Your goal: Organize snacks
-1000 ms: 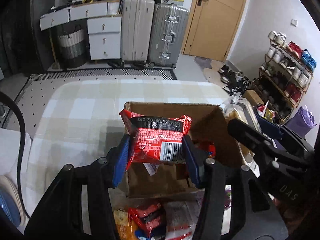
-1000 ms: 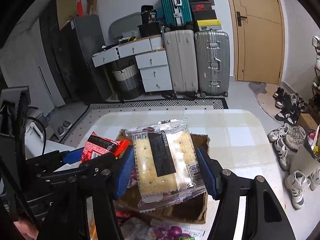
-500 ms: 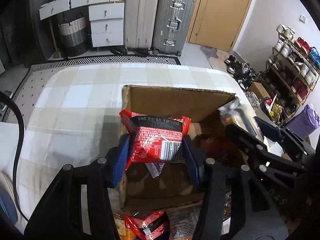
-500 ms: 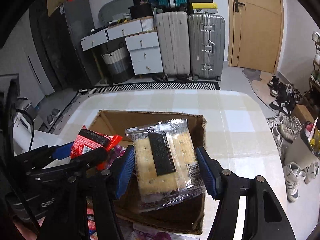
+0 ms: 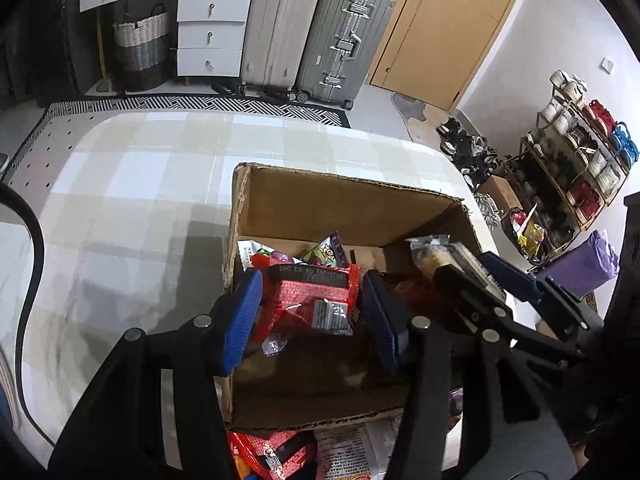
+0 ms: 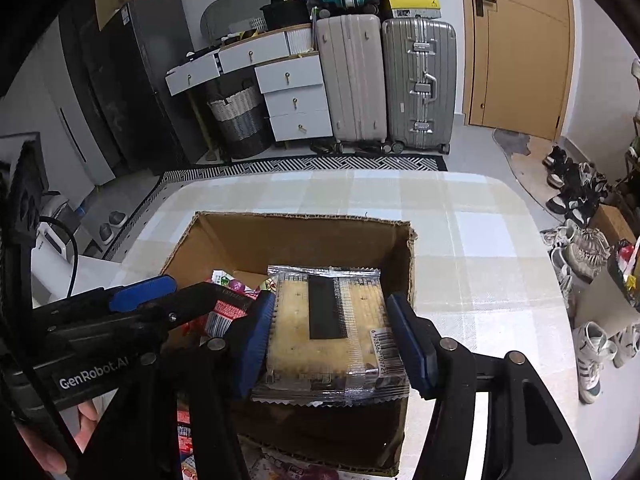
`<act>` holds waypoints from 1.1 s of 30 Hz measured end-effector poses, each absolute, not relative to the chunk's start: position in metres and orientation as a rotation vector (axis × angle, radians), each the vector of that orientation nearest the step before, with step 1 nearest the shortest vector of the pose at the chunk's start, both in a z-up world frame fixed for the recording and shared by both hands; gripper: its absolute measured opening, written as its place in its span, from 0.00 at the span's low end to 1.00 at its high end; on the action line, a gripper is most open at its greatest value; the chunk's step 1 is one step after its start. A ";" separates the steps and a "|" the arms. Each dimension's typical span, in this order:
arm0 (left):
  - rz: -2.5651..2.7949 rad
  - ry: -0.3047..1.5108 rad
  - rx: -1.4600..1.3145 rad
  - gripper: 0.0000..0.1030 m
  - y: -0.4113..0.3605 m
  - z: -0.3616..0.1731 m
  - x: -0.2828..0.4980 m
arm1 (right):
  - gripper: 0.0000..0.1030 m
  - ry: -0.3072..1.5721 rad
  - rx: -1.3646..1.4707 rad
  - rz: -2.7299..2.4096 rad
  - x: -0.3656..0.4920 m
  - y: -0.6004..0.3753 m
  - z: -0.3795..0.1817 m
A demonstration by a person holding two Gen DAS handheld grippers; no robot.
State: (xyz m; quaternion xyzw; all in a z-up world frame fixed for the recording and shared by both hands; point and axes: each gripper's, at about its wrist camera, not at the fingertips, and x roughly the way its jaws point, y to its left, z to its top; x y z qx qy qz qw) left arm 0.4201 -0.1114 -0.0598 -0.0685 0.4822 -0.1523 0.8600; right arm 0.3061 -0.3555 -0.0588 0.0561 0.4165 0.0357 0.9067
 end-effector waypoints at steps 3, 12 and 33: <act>-0.304 0.998 -0.139 0.48 -0.108 -0.056 0.411 | 0.57 0.874 0.096 0.073 0.307 -0.352 -0.059; -0.306 0.966 -0.142 0.59 -0.103 -0.043 0.392 | 0.58 0.857 0.048 0.044 0.302 -0.348 -0.052; -0.285 0.858 -0.169 0.99 -0.075 0.043 0.300 | 0.90 0.725 0.109 0.067 0.225 -0.354 0.015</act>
